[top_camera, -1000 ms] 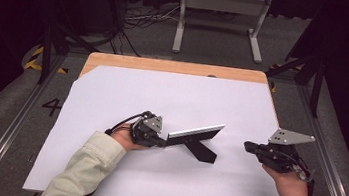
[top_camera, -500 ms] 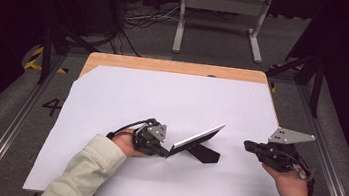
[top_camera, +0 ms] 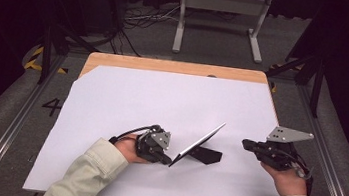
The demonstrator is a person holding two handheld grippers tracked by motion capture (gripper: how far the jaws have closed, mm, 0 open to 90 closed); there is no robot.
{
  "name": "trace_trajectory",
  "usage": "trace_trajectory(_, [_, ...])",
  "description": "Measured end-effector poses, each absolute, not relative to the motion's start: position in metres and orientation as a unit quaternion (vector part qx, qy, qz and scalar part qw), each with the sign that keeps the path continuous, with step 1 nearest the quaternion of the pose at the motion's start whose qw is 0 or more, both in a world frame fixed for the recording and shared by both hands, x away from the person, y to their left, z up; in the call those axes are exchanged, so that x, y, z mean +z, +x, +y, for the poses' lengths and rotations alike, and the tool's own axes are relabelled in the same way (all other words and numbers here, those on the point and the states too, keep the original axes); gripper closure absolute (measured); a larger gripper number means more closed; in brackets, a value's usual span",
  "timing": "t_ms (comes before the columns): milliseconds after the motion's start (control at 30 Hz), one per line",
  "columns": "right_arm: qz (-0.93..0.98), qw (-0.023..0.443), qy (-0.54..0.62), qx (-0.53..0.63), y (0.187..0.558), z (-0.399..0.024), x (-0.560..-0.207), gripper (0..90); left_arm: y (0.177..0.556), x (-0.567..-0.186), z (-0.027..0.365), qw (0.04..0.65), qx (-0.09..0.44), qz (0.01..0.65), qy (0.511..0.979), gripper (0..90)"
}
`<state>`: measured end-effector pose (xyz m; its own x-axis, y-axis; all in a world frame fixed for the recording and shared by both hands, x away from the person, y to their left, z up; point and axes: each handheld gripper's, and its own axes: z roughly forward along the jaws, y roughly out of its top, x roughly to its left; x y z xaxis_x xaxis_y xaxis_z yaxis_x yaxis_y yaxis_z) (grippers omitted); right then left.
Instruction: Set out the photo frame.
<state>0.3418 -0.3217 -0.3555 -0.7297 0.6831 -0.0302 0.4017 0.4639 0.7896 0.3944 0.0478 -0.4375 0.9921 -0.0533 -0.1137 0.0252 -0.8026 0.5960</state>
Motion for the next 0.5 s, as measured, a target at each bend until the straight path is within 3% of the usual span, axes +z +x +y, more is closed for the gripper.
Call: trace_trajectory(500, [0.838, 0.173, 0.322, 0.404, 0.341, -0.321, -0.355, 86.9, 0.383, -0.438, 0.032, 0.314, -0.078, -0.031, 0.946, 90.0])
